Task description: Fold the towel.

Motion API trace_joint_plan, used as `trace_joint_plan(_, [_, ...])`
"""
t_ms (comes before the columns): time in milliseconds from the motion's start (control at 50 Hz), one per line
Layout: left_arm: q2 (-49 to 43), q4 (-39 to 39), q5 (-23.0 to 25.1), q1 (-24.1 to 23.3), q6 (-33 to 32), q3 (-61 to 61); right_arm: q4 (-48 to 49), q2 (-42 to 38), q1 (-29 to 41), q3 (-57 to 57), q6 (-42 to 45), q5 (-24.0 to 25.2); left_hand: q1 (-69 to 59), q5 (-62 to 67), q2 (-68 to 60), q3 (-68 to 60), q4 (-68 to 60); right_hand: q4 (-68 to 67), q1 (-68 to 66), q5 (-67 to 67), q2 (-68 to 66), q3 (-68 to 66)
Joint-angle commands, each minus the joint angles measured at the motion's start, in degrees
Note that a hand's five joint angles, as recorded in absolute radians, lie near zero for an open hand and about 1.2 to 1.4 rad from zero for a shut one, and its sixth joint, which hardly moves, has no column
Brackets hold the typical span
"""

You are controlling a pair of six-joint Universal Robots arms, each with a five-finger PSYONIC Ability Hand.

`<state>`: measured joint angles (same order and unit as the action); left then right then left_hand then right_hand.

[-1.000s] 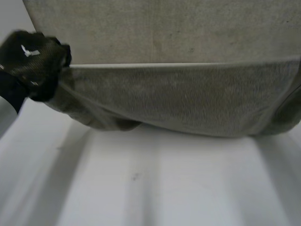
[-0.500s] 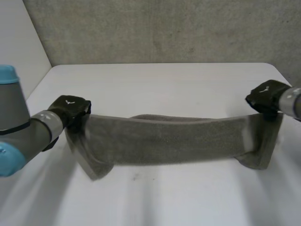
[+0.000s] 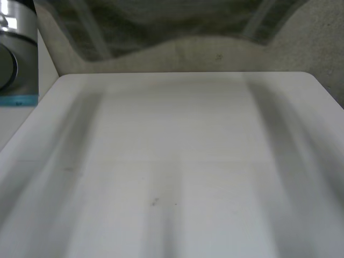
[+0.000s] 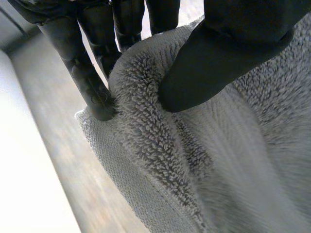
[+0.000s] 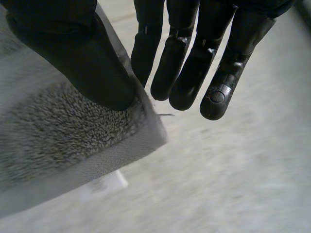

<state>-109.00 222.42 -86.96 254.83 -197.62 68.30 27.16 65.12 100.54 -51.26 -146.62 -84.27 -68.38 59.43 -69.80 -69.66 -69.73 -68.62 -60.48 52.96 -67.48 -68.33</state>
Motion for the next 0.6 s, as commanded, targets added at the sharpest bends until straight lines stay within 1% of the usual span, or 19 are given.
trace_joint_plan(20, [-0.9,-12.1,3.5,0.5,2.5,9.7,-13.1,-1.5,-0.2,-8.8,0.3,9.0,-11.6,10.6,-10.2,-10.3,-10.3,-11.4,-19.5,17.0,-12.5,-11.7])
trace_joint_plan(40, [-1.2,-12.1,4.2,0.6,2.4,12.4,-14.1,-2.3,-0.2,-10.9,0.4,10.3,-11.6,10.6,-10.2,-10.3,-10.3,-11.4,-19.5,17.0,-12.5,-11.7])
trace_joint_plan(120, [-3.3,-12.3,5.2,0.6,2.1,16.9,-15.8,-4.7,-0.3,-14.8,0.7,12.0,-11.6,10.6,-10.2,-10.3,-10.3,-11.4,-19.5,17.0,-12.5,-11.7])
trace_joint_plan(160, [-6.2,-12.7,5.1,0.6,1.5,19.9,-17.6,-8.1,-0.3,-18.2,1.0,13.3,-11.6,10.6,-10.2,-10.3,-10.3,-11.4,-19.5,17.0,-12.5,-11.7])
trace_joint_plan(220, [-7.6,-12.9,5.2,0.6,1.0,21.3,-18.8,-9.9,-0.2,-19.3,1.6,13.3,-11.6,10.6,-10.2,-10.3,-10.3,-11.4,-19.5,17.0,-12.5,-11.7])
trace_joint_plan(260, [-9.6,-13.0,5.2,0.7,-1.1,23.7,-21.4,-13.8,-0.1,-20.6,4.0,13.3,-11.6,10.6,-10.2,-10.3,-10.3,-11.4,-19.5,17.0,-12.5,-11.7])
trace_joint_plan(280, [-9.6,-13.0,5.2,0.7,-1.1,23.7,-21.4,-13.8,-0.1,-20.6,4.0,13.3,-11.6,10.6,-10.2,-10.3,-10.3,-11.4,-19.5,17.0,-12.5,-11.7])
trace_joint_plan(320, [-9.9,-13.1,5.1,0.8,-4.0,25.1,-24.2,-15.6,-0.2,-20.9,6.4,12.8,-11.6,10.6,-10.2,-10.3,-10.3,-11.4,-19.5,17.0,-12.5,-11.7])
trace_joint_plan(340, [-9.9,-13.1,5.1,0.8,-4.0,25.1,-24.3,-15.6,-0.2,-20.9,6.4,12.8,-11.6,10.6,-10.2,-10.3,-10.3,-11.4,-19.5,17.0,-12.5,-11.7])
trace_joint_plan(380, [-9.3,-13.1,5.1,1.5,-6.1,26.3,-27.1,-15.8,-0.3,-21.4,6.8,13.1,-11.6,10.6,-10.2,-10.3,-10.3,-11.4,-19.5,17.0,-12.5,-11.7])
trace_joint_plan(500, [-6.9,-13.3,5.1,1.7,-6.6,27.7,-30.4,-15.6,-1.2,-21.8,5.9,13.3,-11.6,10.6,-10.2,-10.3,-10.3,-11.4,-19.5,17.0,-12.5,-11.7])
trace_joint_plan(580, [-5.4,-13.3,5.1,1.6,-6.4,29.2,-31.6,-15.6,-2.9,-22.0,3.5,16.0,-11.6,10.6,-10.2,-10.3,-10.3,-11.4,-19.5,17.0,-12.5,-11.7])
trace_joint_plan(600, [-5.2,-13.4,5.1,1.6,-6.3,29.5,-31.4,-15.6,-3.5,-22.4,2.6,17.4,-11.6,10.6,-10.2,-10.3,-10.3,-3.1,-11.3,8.8,-4.3,-3.4])
